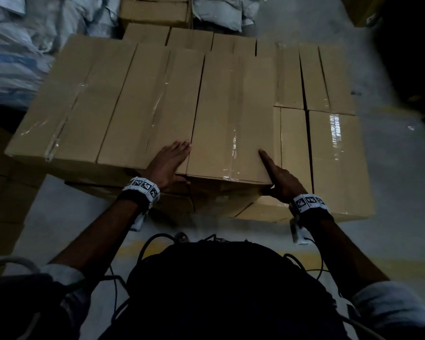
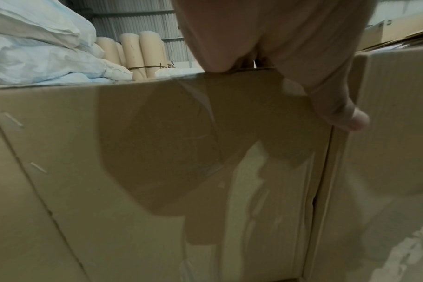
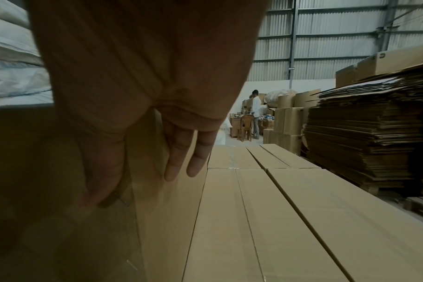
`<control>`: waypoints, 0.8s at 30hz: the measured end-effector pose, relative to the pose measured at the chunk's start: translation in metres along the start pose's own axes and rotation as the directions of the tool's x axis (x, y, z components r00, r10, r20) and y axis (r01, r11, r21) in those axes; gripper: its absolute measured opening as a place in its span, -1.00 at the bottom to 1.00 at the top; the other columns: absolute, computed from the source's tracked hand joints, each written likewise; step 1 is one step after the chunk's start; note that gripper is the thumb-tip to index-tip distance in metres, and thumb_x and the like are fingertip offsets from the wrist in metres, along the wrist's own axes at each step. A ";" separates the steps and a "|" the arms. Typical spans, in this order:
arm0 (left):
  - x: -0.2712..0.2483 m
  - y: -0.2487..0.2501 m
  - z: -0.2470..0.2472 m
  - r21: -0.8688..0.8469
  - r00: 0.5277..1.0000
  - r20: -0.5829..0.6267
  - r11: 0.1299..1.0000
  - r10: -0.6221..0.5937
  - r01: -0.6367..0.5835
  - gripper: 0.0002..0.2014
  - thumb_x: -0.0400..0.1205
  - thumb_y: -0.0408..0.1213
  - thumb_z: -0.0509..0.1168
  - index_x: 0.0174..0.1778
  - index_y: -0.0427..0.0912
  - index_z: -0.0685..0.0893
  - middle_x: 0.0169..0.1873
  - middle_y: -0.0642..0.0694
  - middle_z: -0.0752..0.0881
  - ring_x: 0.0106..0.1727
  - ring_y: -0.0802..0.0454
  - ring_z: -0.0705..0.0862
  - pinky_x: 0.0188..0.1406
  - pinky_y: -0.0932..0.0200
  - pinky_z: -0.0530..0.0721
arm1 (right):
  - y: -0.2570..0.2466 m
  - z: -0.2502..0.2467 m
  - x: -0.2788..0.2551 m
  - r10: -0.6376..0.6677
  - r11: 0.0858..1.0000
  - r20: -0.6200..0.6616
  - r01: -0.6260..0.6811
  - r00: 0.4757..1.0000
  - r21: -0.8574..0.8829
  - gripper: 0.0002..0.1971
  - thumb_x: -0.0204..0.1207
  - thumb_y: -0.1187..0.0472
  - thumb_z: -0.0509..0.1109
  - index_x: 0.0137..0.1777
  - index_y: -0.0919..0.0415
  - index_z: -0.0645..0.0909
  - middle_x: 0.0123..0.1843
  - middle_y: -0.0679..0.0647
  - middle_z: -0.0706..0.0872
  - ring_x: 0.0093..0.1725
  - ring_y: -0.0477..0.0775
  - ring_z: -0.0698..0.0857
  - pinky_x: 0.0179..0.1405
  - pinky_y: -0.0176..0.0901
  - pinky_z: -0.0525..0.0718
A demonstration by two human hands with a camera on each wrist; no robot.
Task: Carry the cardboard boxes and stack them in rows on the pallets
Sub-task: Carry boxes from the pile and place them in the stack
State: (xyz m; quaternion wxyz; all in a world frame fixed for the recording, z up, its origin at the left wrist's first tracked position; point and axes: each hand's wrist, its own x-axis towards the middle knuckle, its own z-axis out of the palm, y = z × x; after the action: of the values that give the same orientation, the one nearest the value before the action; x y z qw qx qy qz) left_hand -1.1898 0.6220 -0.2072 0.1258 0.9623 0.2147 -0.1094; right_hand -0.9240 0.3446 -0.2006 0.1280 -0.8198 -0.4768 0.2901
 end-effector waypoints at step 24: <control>-0.001 -0.005 0.005 -0.023 0.999 -0.034 1.000 0.017 -0.018 0.11 0.54 0.20 0.50 0.83 -0.08 -0.03 0.82 -0.05 -0.04 0.82 -0.08 -0.06 0.78 -0.18 0.05 | -0.007 -0.004 0.003 0.025 0.999 0.000 -0.025 1.000 0.020 0.40 0.39 0.28 0.71 0.68 -0.52 -0.42 0.59 0.34 0.51 0.37 0.40 0.67 0.33 0.48 0.67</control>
State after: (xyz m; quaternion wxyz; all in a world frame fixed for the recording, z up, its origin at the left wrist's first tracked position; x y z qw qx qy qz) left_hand -1.1939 0.6239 -0.2127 0.1341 0.9644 0.2097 -0.0895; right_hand -0.9252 0.3506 -0.1952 0.1327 -0.8243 -0.4637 0.2965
